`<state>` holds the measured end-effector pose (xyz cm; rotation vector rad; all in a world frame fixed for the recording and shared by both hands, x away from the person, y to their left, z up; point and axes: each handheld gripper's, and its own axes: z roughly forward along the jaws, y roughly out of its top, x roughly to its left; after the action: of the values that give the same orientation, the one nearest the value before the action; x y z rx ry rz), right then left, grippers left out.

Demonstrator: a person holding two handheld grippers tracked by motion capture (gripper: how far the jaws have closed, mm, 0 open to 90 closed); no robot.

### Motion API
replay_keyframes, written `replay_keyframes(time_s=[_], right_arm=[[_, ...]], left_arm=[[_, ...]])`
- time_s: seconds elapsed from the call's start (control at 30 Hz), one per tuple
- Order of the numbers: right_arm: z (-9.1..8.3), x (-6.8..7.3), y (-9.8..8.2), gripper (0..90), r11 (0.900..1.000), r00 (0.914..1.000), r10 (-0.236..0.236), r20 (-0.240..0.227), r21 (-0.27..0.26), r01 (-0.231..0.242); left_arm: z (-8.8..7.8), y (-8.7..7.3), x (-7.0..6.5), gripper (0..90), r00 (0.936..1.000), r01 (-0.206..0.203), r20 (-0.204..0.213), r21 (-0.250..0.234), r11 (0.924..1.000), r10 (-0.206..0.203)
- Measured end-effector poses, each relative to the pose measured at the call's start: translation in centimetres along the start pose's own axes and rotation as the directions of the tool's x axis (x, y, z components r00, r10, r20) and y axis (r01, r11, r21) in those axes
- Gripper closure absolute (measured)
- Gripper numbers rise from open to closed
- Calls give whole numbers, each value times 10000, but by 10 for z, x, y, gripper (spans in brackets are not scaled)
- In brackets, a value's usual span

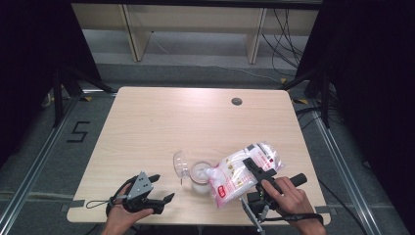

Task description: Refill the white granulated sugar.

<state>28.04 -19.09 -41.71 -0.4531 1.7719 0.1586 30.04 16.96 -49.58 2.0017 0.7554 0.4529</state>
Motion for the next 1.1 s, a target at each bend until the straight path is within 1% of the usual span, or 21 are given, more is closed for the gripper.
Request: replay_keyframes(time_s=[0.03, 0.07, 0.13, 0.2, 0.23, 0.27, 0.3, 0.33, 0.4, 0.47, 0.5, 0.53, 0.63, 0.7, 0.87, 0.93, 0.97, 1.0, 1.03, 1.07, 1.1], right_arm=[[-1, 1, 0, 692, 9997, 9999, 166, -25, 173, -165], [0, -1, 0, 692, 9999, 9999, -166, 2, -9, 166], [0, 0, -2, 693, 10000, 10000, 13, 51, -87, -13], [0, -3, -2, 694, 9996, 9997, -237, 60, -118, 238], [0, -3, -2, 694, 9999, 9999, -128, -6, -93, 128], [-2, 0, -2, 694, 9995, 9995, 301, -138, 119, -300], [0, -3, -3, 694, 9998, 10000, 77, 3, -157, -77], [0, -1, -4, 695, 9990, 9991, 414, -113, -148, -416], [0, 1, -5, 697, 9984, 9985, 536, -116, -159, -538], [1, 2, -5, 697, 9981, 9981, 599, -160, -158, -602], [2, -1, -6, 698, 9991, 9996, 276, -88, -321, -279], [2, 2, -7, 699, 9977, 9979, 625, -175, -247, -629], [2, 1, -8, 703, 9979, 9987, 509, -85, -392, -512], [3, 4, -9, 706, 9949, 9954, 929, -229, -374, -937], [5, 5, -12, 717, 9910, 9934, 1112, -269, -714, -1129], [5, 8, -12, 721, 9874, 9887, 1413, -506, -651, -1444], [4, 12, -12, 722, 9777, 9777, 2017, -592, -479, -2046], [7, 7, -12, 724, 9873, 9908, 1273, -470, -901, -1311], [6, 8, -12, 727, 9867, 9889, 1378, -565, -788, -1420], [7, 14, -12, 729, 9730, 9739, 2156, -714, -687, -2205], [9, 12, -11, 731, 9807, 9824, 1690, -796, -861, -1757]], left_arm=[[0, 0, 0, 198, 10000, -12, 0, 5, 10000, 12], [0, 0, 0, 197, 10000, -14, -5, -13, 10000, 14], [0, 0, 0, 197, 10000, 5, 23, -32, 10000, -5], [0, 0, 0, 197, 10000, 20, 27, -36, 10000, -20], [0, 0, 0, 198, 10000, 20, 24, -39, 10000, -20], [0, 0, 0, 197, 10000, -4, 3, 2, 10000, 4], [0, 0, 0, 197, 10000, -6, 0, 3, 10000, 6], [0, 0, 0, 197, 10000, -12, 0, 7, 10000, 12], [0, -1, -1, 197, 9996, 287, 19, -19, 9996, -287], [0, 0, -1, 197, 9998, 192, -8, 3, 9998, -192], [0, 0, -1, 198, 9998, 200, -7, 5, 9998, -200], [0, 0, -1, 197, 9997, 235, -11, 3, 9997, -235], [0, -1, -1, 197, 9996, 288, 20, -15, 9996, -288], [0, 0, -1, 197, 9997, 228, -13, 6, 9997, -228], [0, -1, -2, 198, 9996, 287, -9, 9, 9996, -287], [0, 0, -1, 198, 9998, 210, -1, 4, 9998, -210], [0, -1, -1, 198, 9996, 293, 18, -20, 9996, -293], [0, -1, -1, 198, 9996, 292, 17, -27, 9996, -292], [0, -1, -1, 198, 9996, 289, 16, -25, 9996, -289], [0, 0, -1, 198, 9998, 210, -9, 4, 9998, -210], [0, 0, -1, 198, 9998, 175, -3, 13, 9998, -175]])
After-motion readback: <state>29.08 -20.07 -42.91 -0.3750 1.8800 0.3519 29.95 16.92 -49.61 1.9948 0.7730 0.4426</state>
